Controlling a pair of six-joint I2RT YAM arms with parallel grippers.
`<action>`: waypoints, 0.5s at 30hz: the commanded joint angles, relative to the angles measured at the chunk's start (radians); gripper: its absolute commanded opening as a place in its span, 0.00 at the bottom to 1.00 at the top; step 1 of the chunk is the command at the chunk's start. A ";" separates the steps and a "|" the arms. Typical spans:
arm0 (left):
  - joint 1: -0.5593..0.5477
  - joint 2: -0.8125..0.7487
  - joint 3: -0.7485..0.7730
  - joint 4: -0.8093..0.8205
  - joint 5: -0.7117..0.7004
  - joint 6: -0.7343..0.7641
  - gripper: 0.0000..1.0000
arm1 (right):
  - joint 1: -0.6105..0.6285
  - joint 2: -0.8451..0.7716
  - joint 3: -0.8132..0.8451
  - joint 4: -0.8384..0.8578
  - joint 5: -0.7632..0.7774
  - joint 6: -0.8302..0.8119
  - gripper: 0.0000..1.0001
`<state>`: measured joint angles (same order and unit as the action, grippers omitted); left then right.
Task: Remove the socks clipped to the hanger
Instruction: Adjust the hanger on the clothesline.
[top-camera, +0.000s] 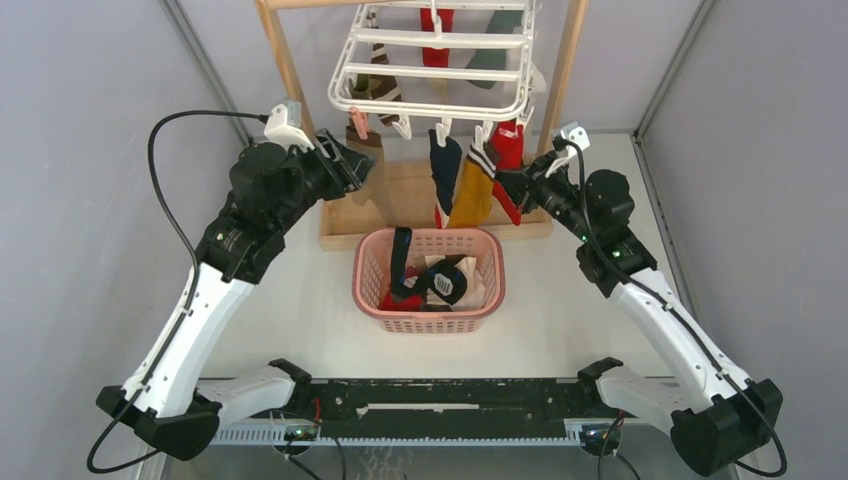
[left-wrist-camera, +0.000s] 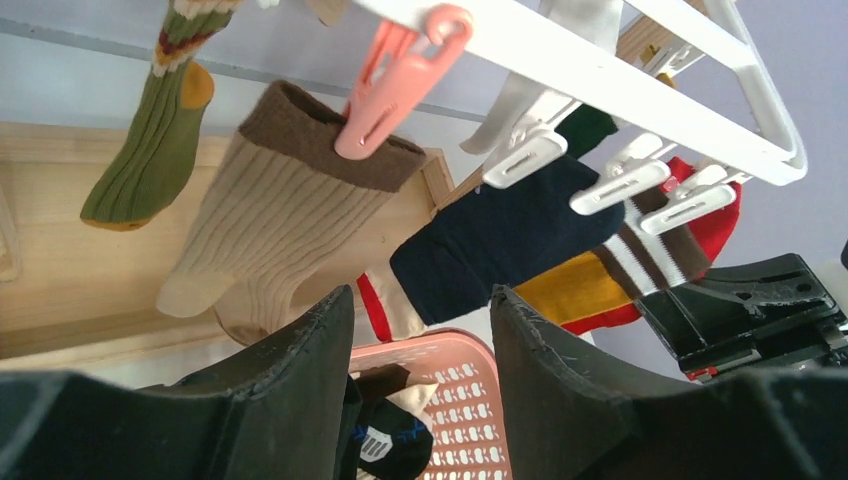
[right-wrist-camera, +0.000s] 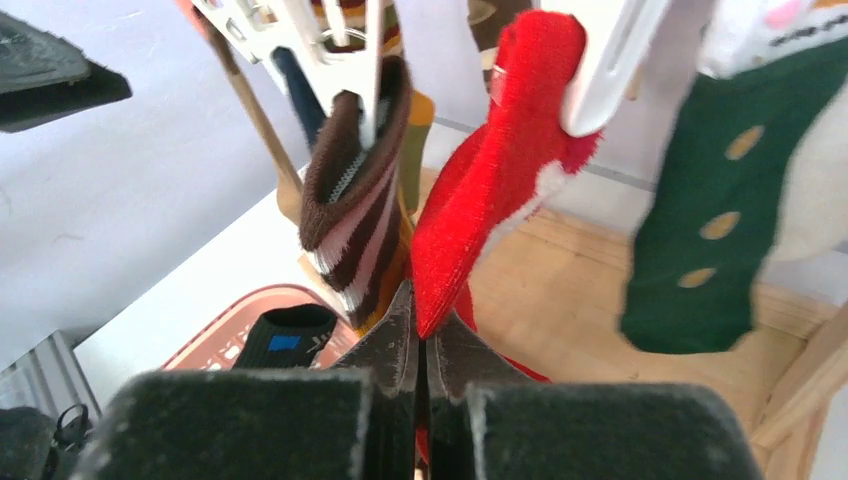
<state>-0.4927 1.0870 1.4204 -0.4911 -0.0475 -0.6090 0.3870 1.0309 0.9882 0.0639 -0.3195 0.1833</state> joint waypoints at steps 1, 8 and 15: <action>-0.010 -0.036 -0.019 0.010 0.007 0.018 0.57 | 0.060 -0.032 -0.002 -0.007 0.038 -0.036 0.00; -0.012 -0.041 -0.021 0.003 -0.001 0.023 0.57 | 0.162 -0.043 -0.002 -0.019 0.099 -0.068 0.00; -0.013 -0.055 -0.026 -0.002 -0.005 0.024 0.56 | 0.239 -0.020 0.025 -0.024 0.136 -0.090 0.00</action>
<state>-0.4980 1.0637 1.4189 -0.5049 -0.0486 -0.6086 0.5907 1.0096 0.9825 0.0265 -0.2169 0.1242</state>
